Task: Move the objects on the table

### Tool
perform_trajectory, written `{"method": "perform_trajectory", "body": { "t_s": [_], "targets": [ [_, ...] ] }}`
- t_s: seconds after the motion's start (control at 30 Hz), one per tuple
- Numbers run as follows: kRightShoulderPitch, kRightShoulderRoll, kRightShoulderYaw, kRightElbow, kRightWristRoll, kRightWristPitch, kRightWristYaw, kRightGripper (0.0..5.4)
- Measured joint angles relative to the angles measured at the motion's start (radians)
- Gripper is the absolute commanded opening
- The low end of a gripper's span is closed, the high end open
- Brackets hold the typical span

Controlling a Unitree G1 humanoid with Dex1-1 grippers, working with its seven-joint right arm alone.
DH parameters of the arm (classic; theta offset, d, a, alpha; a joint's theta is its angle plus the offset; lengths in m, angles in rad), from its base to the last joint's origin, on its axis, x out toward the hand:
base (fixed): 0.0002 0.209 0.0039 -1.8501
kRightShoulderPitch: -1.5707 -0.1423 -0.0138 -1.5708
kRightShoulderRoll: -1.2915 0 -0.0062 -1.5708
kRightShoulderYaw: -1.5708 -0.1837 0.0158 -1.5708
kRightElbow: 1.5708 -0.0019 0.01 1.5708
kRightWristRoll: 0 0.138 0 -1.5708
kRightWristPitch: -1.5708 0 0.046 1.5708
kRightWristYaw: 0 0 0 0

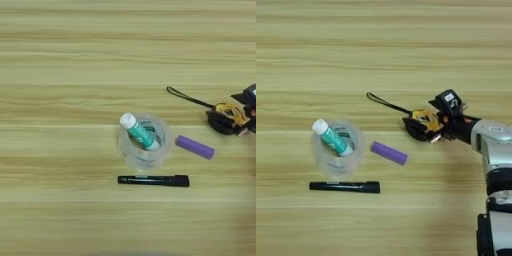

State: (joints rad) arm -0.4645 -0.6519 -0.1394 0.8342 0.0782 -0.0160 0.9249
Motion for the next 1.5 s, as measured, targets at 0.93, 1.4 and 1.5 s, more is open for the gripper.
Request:
{"method": "perform_trajectory", "body": {
  "t_s": [0.93,1.4,1.5],
  "targets": [
    [-0.047,-0.012,0.031,0.22,-0.065,-0.13,-0.006,4.3],
    [-0.03,0.007,0.014,0.105,-0.031,-0.122,0.031,4.3],
    [-0.01,0.018,0.009,0.006,-0.007,-0.095,0.049,4.3]
  ]
}}
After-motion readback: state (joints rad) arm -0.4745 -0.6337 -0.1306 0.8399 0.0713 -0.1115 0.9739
